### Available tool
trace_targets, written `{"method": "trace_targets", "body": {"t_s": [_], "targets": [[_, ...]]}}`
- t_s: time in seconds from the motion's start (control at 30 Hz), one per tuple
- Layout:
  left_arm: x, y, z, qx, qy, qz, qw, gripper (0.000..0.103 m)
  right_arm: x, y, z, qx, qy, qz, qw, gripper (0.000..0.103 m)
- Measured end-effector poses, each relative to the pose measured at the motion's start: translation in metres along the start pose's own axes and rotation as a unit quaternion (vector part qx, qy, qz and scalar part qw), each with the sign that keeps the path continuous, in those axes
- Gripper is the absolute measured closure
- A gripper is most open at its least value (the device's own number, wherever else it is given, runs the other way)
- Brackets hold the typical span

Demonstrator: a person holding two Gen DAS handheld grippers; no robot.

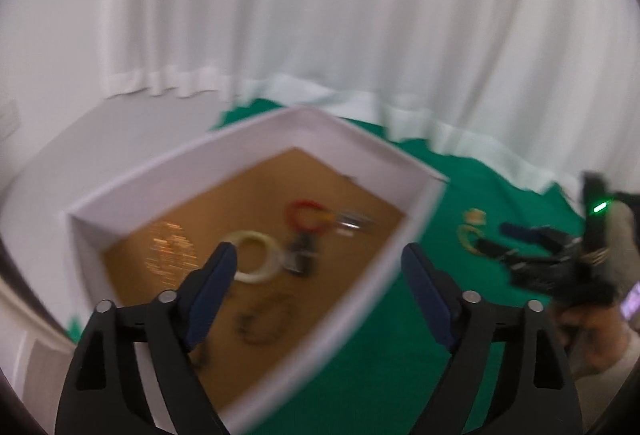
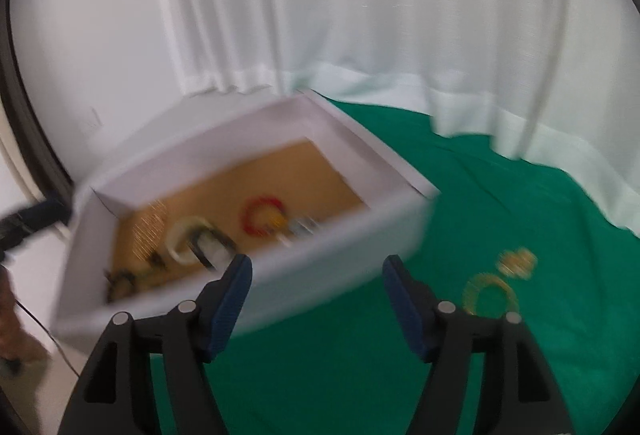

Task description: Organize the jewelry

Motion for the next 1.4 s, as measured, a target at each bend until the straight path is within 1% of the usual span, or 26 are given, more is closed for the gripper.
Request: {"method": "trace_targets", "body": {"t_s": [0.1,0.13,0.23,0.3,0.37,0.5,0.57,0.63,0.73,0.83,1.1,1.27,1.4], "targets": [[0.012,0.017,-0.044,0.025,0.039,0.016,0.9988,0.013,-0.004,0.051,-0.034,0.015,0.048,0.017,0.999,0.034],[0.018,0.023,-0.056,0.033,0.047,0.023,0.9981,0.012,-0.004,0.06,-0.04,0.021,0.056,0.02,0.998,0.034],[0.046,0.045,-0.091,0.058,0.054,0.05,0.9956,0.012,-0.007,0.102,-0.071,0.05,0.094,0.029,0.994,0.034],[0.067,0.061,-0.109,0.065,0.061,0.071,0.9935,0.012,-0.01,0.126,-0.089,0.075,0.107,0.031,0.991,0.034],[0.09,0.074,-0.125,0.071,0.06,0.09,0.9916,0.012,-0.013,0.148,-0.106,0.102,0.114,0.03,0.988,0.034],[0.116,0.089,-0.149,0.094,0.048,0.109,0.9884,0.012,-0.018,0.182,-0.134,0.152,0.13,0.029,0.979,0.033],[0.124,0.095,-0.158,0.103,0.049,0.114,0.987,0.012,-0.019,0.195,-0.144,0.168,0.137,0.031,0.976,0.028],[0.129,0.098,-0.165,0.11,0.045,0.116,0.9861,0.012,-0.021,0.208,-0.154,0.181,0.149,0.031,0.972,0.027],[0.132,0.104,-0.171,0.12,0.038,0.119,0.985,0.012,-0.022,0.22,-0.162,0.194,0.154,0.036,0.968,0.027],[0.137,0.11,-0.176,0.128,0.028,0.122,0.9839,0.012,-0.025,0.233,-0.167,0.202,0.158,0.039,0.966,0.024],[0.144,0.116,-0.174,0.133,0.015,0.129,0.9826,0.012,-0.023,0.233,-0.169,0.203,0.159,0.038,0.966,0.024],[0.149,0.105,-0.18,0.144,0.015,0.134,0.9804,0.012,-0.023,0.238,-0.171,0.207,0.156,0.038,0.965,0.024],[0.153,0.083,-0.188,0.156,0.023,0.134,0.9785,0.012,-0.021,0.239,-0.17,0.202,0.154,0.04,0.966,0.024]]}}
Point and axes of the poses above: each gripper's, at about its wrist camera, not at the fingertips, and x roughly the way its jaws point, z to its left, y to its underside, the point moved 6 cm from there along x, roughly the way its jaws point, and after that the axes turned 12 degrees about z, right-handed, at the moved point
